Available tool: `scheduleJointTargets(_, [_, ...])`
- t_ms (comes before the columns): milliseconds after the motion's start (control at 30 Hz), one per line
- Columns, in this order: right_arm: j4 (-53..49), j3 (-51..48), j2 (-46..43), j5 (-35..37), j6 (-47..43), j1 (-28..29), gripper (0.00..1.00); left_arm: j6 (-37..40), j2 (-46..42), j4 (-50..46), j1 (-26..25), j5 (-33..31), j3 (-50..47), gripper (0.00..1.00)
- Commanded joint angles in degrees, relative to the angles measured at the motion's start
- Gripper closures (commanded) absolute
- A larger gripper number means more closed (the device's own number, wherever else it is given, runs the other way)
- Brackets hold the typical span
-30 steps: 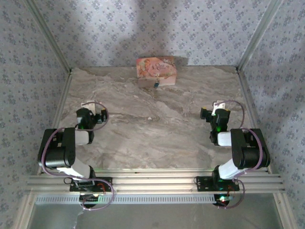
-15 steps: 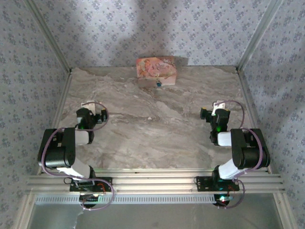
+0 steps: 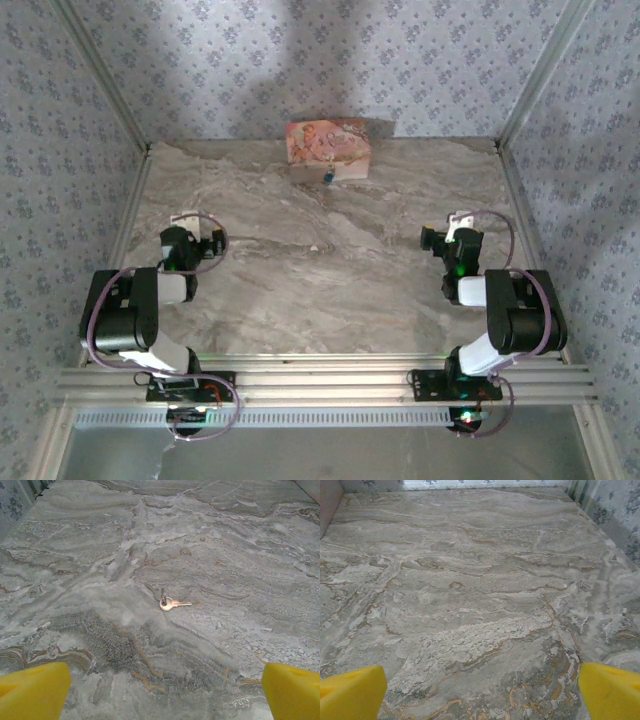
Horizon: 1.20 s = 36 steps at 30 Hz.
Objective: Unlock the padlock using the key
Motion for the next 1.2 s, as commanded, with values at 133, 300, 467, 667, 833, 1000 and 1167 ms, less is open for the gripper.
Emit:
scheduleJointTargets(133, [-0.3,0.8,0.0,-6.1,0.1,-2.0,0.0,-0.6,-0.2,0.8,-0.1,0.7,1.1,0.02])
scheduleJointTargets(300, [-3.3,2.2,-0.4,-7.8,-2.0,-1.0,0.0,-0.4,-0.7,-0.6,-0.2,0.9,1.6,0.02])
scheduleJointTargets(467, [-15.4,7.9,-4.1,-6.7,-3.3,0.4,0.0,-0.6,-5.3,-22.7,-1.3,-1.1,12.1,0.02])
scheduleJointTargets(667, [-39.4,27.0,-0.9,5.4,0.5,5.7,0.0,-10.3,-2.7,-35.9,-2.1,4.1,25.4,0.02])
scheduleJointTargets(833, [-57.7,51.5,11.6,0.5,16.6,6.5,0.1,-27.5,7.7,-39.4,-4.1,14.4,38.5,0.09])
scheduleJointTargets(1000, [-67.6,75.3,27.3,2.6,19.1,12.9,0.12,-38.6,20.2,-39.5,-5.8,26.0,50.1,0.22])
scheduleJointTargets(1167, [-73.2,93.4,41.1,-0.5,20.7,15.2,0.11,-40.7,28.8,-42.9,-9.6,26.4,61.2,0.23])
